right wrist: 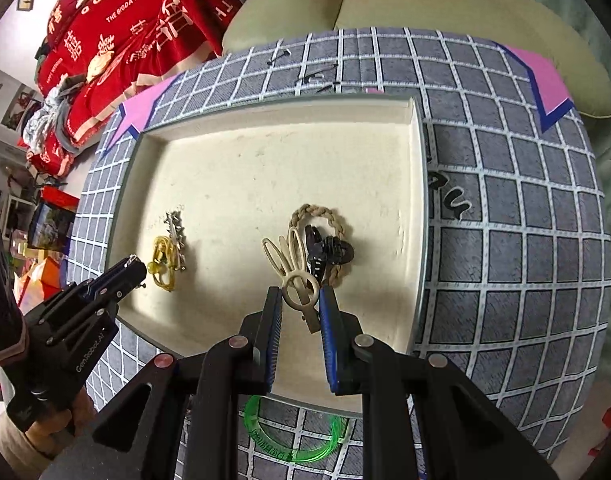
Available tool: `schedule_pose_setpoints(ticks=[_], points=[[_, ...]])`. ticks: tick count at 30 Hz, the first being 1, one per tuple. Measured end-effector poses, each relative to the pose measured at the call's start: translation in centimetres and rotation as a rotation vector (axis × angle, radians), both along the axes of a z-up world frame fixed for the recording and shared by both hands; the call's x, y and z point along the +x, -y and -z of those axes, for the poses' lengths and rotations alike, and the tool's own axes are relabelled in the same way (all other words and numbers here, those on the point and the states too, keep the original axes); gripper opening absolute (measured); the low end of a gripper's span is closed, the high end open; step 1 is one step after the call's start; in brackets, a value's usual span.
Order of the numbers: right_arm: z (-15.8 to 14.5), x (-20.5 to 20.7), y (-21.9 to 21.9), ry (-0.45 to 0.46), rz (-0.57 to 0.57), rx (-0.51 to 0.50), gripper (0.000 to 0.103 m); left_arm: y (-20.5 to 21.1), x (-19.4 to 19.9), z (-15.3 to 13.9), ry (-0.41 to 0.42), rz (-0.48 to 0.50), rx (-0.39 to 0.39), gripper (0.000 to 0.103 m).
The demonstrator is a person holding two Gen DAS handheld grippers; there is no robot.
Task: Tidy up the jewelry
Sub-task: 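Carry the earring with the left tool while the right tool carries the beige clip into the tray, then lower the earring onto the yellow hair tie and open the left tool while the right tool releases the clip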
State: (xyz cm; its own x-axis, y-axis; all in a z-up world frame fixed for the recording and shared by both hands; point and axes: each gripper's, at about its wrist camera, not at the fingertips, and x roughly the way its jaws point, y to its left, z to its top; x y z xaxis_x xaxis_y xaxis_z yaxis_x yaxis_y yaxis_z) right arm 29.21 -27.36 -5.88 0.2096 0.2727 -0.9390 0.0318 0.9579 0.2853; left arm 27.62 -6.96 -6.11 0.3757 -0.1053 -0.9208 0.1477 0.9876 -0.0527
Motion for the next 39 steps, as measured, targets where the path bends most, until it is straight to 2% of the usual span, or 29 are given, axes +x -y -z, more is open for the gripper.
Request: schedule_pose_setpoints(ticks=[11,20,21,23,24,25,32,36,39], points=[[2.5,-0.4,-0.4,-0.050,-0.018,-0.030,0.020,1.2,0.0,1.4,-0.008,0.032,0.066,0.021],[3.0,-0.5,-0.4,-0.059,-0.014,-0.022,0.022,1.6,-0.2,1.6,-0.019,0.037,0.082,0.022],[3.0,-0.5,-0.3,-0.060,-0.012,-0.015,0.024,1.6,-0.2,1.5,-0.017,0.038,0.085,0.022],[2.9,-0.5,-0.3,-0.058,-0.007,-0.014,0.035,1.8,-0.3,1.3,-0.011,0.043,0.095,0.022],[2.8,-0.6,-0.2,-0.056,-0.006,-0.015,0.044,1.8,-0.3,1.2,-0.008,0.045,0.099,0.022],[2.7,-0.7,-0.1,-0.055,-0.004,-0.008,0.047,1.9,-0.4,1.1,-0.006,0.048,0.102,0.022],[1.6,-1.2,0.6,-0.037,0.039,0.064,0.047,1.8,-0.5,0.4,-0.008,0.046,0.086,0.022],[0.7,-1.4,0.9,-0.010,0.064,0.096,0.055,1.6,-0.5,0.2,-0.012,0.040,0.084,0.022],[0.1,-1.4,0.9,-0.001,0.079,0.123,0.056,1.4,-0.5,0.0,-0.014,0.033,0.080,0.022]])
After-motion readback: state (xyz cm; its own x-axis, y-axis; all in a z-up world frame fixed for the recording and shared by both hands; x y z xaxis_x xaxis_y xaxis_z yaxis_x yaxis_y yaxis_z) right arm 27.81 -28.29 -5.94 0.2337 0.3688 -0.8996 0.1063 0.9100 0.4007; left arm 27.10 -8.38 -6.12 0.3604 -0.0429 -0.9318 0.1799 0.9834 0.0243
